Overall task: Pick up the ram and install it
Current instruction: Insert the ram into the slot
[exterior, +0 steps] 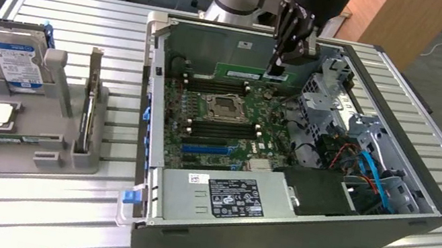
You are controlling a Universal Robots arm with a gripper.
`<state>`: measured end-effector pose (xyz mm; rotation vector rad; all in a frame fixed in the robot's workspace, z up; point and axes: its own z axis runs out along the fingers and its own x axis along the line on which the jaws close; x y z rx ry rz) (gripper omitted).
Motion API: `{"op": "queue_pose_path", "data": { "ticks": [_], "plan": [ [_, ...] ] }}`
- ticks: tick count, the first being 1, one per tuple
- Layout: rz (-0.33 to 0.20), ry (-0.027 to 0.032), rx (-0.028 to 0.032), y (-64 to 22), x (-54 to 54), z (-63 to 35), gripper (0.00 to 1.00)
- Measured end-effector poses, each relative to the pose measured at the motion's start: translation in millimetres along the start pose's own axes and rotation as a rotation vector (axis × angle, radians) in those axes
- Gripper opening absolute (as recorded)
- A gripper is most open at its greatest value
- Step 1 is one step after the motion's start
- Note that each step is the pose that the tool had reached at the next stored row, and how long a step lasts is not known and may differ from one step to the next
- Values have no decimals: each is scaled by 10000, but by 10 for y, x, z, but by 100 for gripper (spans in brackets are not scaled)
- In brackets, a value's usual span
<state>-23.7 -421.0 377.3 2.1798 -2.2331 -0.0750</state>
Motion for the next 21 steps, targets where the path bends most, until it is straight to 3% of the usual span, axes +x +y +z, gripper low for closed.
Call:
{"op": "queue_pose_path", "data": {
  "ticks": [21],
  "plan": [
    [0, 0, 0, -19, 7, 381, 12]
  ]
}}
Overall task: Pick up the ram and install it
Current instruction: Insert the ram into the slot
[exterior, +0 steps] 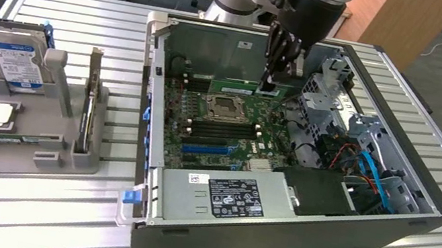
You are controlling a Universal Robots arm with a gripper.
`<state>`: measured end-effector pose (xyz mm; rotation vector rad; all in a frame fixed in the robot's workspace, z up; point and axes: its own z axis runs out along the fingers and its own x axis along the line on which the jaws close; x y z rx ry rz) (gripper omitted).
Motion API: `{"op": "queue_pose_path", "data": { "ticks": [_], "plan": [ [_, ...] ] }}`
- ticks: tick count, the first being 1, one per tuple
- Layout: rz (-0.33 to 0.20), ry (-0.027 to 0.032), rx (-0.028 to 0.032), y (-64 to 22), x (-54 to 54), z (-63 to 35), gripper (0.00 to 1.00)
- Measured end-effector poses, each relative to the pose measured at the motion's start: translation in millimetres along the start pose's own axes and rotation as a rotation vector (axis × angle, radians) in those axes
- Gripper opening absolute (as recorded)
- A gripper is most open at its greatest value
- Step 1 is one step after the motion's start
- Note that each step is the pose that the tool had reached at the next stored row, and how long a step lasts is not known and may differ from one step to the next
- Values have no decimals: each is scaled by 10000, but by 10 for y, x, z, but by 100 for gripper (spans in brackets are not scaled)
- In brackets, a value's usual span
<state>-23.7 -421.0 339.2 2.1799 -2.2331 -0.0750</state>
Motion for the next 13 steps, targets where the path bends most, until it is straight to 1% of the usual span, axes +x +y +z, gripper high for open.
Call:
{"op": "queue_pose_path", "data": {
  "ticks": [13],
  "plan": [
    [0, 0, 0, -11, 5, 236, 12]
  ]
}}
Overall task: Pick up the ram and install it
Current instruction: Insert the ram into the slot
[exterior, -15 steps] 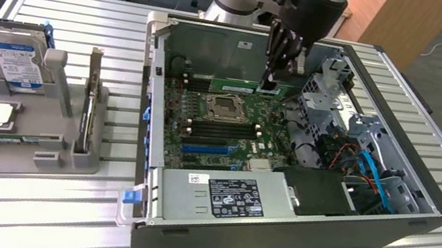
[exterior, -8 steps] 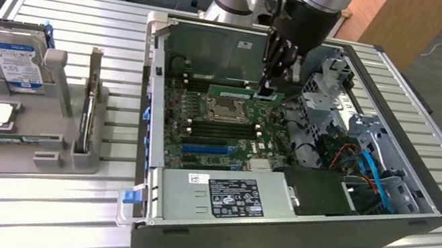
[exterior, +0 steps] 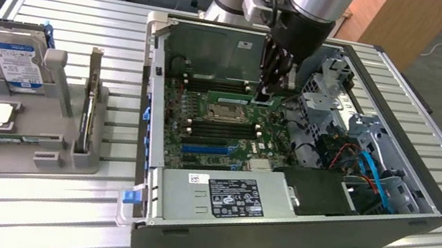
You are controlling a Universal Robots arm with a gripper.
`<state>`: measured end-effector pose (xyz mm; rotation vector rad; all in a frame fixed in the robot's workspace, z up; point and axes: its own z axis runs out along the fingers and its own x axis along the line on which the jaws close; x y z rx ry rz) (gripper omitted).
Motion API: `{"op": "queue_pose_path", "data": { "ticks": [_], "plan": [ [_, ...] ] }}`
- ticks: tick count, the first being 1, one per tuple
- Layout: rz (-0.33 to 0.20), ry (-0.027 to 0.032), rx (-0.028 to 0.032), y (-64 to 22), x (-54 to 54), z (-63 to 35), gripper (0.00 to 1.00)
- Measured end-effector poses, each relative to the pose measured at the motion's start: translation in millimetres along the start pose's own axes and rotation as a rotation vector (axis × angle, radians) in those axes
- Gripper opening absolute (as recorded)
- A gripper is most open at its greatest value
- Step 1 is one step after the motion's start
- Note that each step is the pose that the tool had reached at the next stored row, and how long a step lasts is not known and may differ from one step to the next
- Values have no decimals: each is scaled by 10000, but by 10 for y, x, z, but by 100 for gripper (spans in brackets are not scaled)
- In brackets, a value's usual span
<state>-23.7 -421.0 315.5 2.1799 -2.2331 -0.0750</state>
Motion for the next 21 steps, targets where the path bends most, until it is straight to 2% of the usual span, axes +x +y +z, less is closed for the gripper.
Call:
{"op": "queue_pose_path", "data": {
  "ticks": [21],
  "plan": [
    [0, -1, 0, -18, 7, 382, 12]
  ]
}}
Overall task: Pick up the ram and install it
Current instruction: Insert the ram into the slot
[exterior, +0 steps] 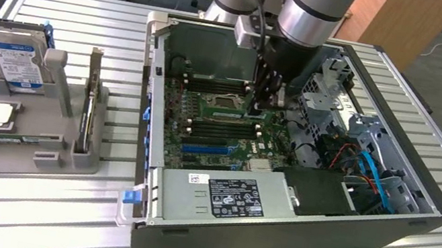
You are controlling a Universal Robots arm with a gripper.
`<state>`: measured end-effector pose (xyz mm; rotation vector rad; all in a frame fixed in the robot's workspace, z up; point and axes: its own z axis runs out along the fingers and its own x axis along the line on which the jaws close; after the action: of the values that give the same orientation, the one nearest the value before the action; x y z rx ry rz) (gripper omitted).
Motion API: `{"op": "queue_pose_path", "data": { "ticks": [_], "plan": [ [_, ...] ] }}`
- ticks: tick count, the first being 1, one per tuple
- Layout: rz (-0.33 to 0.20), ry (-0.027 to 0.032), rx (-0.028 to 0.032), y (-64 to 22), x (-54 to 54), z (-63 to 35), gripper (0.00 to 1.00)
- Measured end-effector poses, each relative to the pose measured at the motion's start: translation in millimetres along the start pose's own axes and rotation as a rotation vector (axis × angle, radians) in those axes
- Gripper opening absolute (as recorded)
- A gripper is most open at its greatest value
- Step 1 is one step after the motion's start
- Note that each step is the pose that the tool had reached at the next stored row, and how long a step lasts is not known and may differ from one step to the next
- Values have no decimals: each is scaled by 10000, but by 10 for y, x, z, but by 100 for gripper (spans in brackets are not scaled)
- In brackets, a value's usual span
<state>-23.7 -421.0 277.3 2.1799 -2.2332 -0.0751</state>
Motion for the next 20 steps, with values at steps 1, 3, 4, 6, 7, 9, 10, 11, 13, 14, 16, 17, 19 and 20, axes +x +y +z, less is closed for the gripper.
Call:
{"op": "queue_pose_path", "data": {
  "ticks": [1, 3, 4, 6, 7, 9, 10, 11, 13, 14, 16, 17, 19, 20],
  "plan": [
    [0, 0, 0, -1, 0, 18, 12],
    [0, 0, 0, -3, 1, 52, 12],
    [0, -2, 1, -3, 1, 67, 12],
    [0, 0, 0, -4, 1, 72, 12],
    [0, 0, 0, -3, 1, 72, 12],
    [-2, -49, -1, -4, 1, 79, 12],
    [-3, -58, -1, -4, 1, 79, 12],
    [-3, -58, -1, -4, 1, 79, 12],
    [-3, -58, -1, -4, 1, 79, 12],
    [-3, -58, -1, -4, 1, 79, 12],
    [-3, -58, -1, -4, 2, 80, 12],
    [-3, -59, -1, -4, 2, 82, 12],
    [-3, -64, -1, -4, 2, 91, 12],
    [-3, -66, -1, -5, 2, 97, 12]
  ]
}}
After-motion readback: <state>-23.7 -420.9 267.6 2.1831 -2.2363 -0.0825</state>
